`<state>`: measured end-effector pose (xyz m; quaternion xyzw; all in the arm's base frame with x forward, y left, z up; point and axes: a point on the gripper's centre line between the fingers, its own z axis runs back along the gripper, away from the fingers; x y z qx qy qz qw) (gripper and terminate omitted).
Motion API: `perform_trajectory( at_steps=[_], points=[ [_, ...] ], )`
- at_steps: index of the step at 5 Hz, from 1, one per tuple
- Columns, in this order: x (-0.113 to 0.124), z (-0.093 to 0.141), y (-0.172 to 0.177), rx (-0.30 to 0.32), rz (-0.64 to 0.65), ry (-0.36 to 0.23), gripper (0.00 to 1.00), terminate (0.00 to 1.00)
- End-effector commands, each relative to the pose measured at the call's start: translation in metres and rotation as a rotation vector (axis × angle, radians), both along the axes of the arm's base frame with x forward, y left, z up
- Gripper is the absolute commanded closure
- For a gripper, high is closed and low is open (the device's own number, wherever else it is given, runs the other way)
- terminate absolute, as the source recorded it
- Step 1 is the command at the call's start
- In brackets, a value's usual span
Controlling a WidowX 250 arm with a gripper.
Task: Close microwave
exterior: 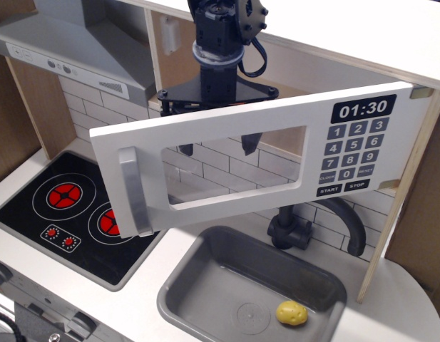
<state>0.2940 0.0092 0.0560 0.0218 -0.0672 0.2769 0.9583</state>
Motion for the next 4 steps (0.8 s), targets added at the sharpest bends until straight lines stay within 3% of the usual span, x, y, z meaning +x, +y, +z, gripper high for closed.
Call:
perform_trajectory(
  at_steps=[1,2,3,4],
  points=[
    [0.0,0.0,0.0,0.0,0.0,0.0,0.0,0.0],
    [0.007,0.037,-0.006,0.016,-0.02,-0.037,0.0,0.0],
    [0.014,0.07,-0.01,-0.033,-0.014,-0.041,0.0,0.0],
    [0.011,0.091,-0.018,-0.034,-0.011,-0.058,0.0,0.0]
  ],
)
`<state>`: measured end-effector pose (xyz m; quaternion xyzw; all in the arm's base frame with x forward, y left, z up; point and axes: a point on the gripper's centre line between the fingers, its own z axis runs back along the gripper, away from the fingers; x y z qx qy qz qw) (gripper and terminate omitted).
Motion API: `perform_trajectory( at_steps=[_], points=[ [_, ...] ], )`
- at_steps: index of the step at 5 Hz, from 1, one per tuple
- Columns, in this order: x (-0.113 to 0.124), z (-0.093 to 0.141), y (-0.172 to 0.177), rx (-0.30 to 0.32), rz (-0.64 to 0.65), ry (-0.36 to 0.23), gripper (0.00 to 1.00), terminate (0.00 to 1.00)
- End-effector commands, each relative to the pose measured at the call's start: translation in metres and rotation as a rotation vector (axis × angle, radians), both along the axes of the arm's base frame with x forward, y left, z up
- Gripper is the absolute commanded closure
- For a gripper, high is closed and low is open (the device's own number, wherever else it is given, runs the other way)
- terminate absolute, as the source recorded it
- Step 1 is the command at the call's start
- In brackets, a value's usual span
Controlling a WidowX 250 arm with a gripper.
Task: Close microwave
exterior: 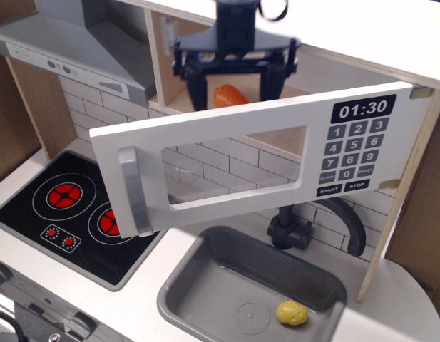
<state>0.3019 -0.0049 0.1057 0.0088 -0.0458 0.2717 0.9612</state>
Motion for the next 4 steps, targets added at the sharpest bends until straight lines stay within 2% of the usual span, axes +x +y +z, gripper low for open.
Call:
perform_trajectory(
  at_steps=[1,3,4],
  points=[
    [-0.014,0.054,-0.018,-0.021,-0.052,-0.075,0.0,0.0],
    [-0.057,0.069,-0.041,-0.077,-0.154,-0.08,0.0,0.0],
    [-0.07,0.057,-0.056,-0.081,-0.178,-0.051,0.0,0.0]
  ],
)
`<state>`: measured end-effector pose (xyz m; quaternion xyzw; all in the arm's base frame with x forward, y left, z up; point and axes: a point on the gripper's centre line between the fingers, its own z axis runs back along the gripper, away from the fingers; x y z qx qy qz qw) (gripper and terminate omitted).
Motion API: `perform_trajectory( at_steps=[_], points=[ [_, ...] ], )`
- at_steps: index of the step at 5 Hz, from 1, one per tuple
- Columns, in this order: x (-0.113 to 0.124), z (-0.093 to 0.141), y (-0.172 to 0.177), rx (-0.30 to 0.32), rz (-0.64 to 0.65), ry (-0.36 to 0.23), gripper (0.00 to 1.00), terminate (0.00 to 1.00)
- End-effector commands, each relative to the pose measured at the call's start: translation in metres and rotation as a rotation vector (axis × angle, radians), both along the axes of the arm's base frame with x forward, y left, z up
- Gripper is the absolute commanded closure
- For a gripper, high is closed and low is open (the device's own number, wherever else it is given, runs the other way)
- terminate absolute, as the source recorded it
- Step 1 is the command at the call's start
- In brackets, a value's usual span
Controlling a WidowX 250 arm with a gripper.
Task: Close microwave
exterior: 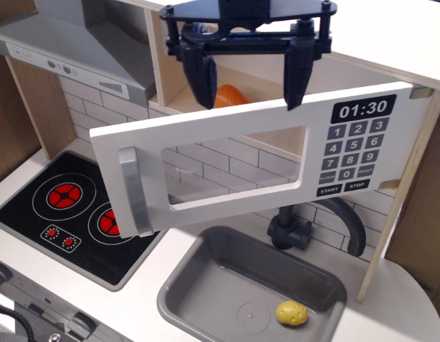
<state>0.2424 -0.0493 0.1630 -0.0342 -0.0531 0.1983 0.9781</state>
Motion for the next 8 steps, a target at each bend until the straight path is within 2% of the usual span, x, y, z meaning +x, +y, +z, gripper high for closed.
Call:
perform_trajectory(
  at_steps=[1,2,3,4,5,8],
  points=[
    [-0.013,-0.033,-0.022,0.025,0.002,0.006,0.0,0.0],
    [-0.016,-0.071,-0.031,0.014,0.022,0.017,0.0,0.0],
    [-0.011,-0.098,-0.028,0.007,0.054,-0.004,0.0,0.0],
    [-0.004,-0.113,-0.017,0.024,0.067,-0.04,0.0,0.0],
    [0.01,-0.111,0.0,0.024,0.084,-0.085,0.0,0.0],
    [0.066,-0.098,0.037,0.028,-0.08,-0.316,0.0,0.0]
  ],
)
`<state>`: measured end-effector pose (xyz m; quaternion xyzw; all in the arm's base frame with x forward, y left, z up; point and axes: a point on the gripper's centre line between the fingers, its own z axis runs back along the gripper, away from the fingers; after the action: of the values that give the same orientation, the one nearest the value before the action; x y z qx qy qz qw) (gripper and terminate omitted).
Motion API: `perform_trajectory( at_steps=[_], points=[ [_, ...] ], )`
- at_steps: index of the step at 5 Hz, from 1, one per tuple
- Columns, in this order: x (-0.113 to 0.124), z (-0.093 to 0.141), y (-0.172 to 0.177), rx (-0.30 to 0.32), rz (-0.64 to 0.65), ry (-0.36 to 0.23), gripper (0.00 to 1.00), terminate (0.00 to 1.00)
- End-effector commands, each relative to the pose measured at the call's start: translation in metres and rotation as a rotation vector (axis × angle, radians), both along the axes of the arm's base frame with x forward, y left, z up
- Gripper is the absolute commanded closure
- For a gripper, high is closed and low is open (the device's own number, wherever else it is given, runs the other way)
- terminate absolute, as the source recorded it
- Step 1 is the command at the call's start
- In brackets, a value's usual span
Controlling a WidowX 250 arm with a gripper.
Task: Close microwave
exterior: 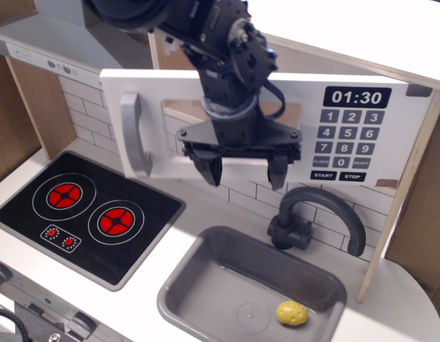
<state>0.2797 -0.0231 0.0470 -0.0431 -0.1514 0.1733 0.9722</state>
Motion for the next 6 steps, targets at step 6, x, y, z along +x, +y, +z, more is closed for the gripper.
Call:
perform_trajectory(
  at_steps=[6],
  points=[
    [0.057,0.027,0.026,-0.024,0.007,-0.2,0.0,0.0]
  ],
)
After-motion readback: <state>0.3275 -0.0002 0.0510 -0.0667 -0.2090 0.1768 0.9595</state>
